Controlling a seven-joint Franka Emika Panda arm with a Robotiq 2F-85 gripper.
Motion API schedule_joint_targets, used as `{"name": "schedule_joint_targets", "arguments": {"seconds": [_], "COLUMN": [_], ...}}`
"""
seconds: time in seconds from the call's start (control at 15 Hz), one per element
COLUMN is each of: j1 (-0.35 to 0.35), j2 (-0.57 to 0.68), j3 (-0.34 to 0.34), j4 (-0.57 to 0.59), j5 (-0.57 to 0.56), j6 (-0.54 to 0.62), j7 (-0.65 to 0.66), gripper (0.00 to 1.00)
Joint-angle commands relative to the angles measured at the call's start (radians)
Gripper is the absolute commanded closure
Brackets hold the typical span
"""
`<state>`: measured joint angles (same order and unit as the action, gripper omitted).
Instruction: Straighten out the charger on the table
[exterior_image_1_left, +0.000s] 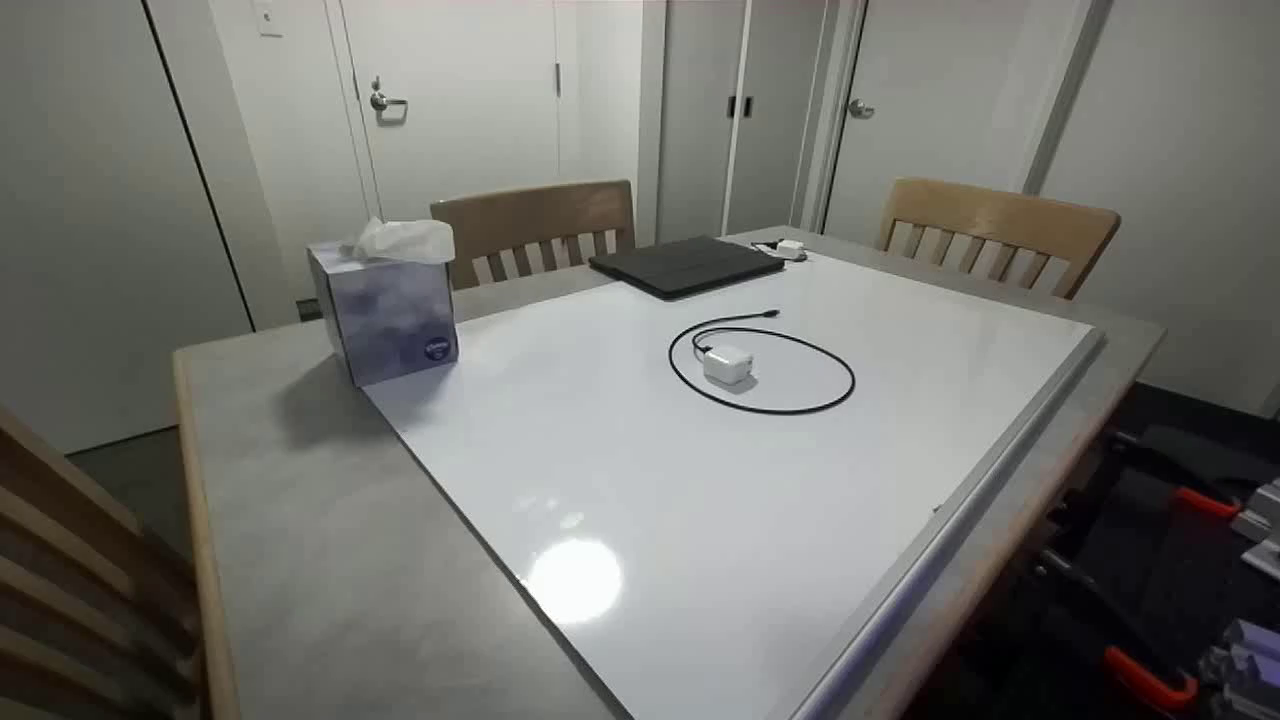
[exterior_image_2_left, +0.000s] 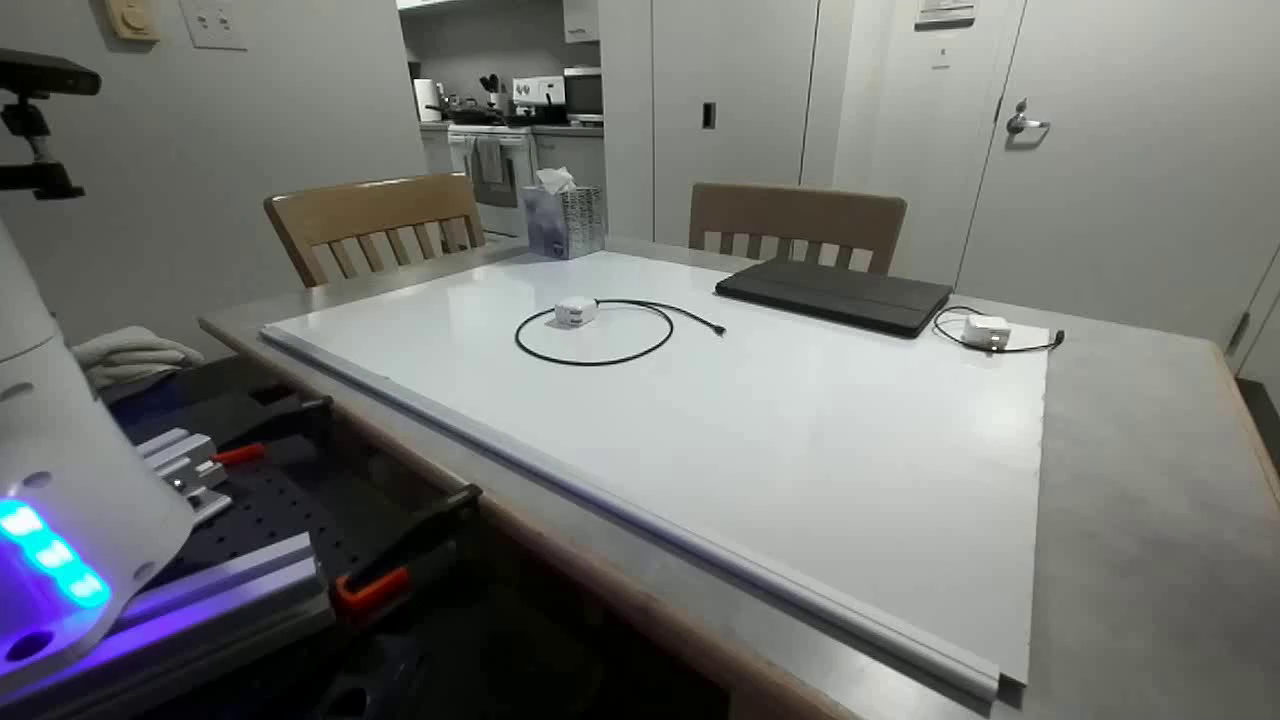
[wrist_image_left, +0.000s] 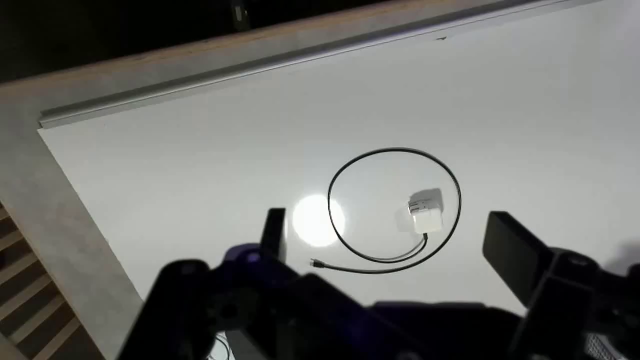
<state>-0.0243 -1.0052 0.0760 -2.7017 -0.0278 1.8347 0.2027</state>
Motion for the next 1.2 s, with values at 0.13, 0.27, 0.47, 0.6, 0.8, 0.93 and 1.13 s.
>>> {"name": "schedule_joint_targets", "arguments": {"seconds": [0.13,0.27,0.47,0.6,0.8,0.93,1.13], "j1": [-0.002,0.004,0.016,0.022,0.030,0.036,0.035], "j2": [0.019,0.037,0.093,0.138,0.219,0.271,0.337], "j3": [-0.007,-0.014,-0.025,-0.030,-0.033,-0.038,-0.044], "j4": [0.012,0.020,0.045,0.064,0.099,0.120,0.141], "j5": [0.004,0.004,0.004,0.006,0.011,0.017,0.026], "j6": [0.000,0.005,0.017,0.034,0.060,0.078,0.118], "j7": [-0.022,-0.041,-0.087,-0.111,-0.129,-0.139,-0.127], "gripper": [0.00,0.00,0.00,0.00,0.00,0.00,0.00]}}
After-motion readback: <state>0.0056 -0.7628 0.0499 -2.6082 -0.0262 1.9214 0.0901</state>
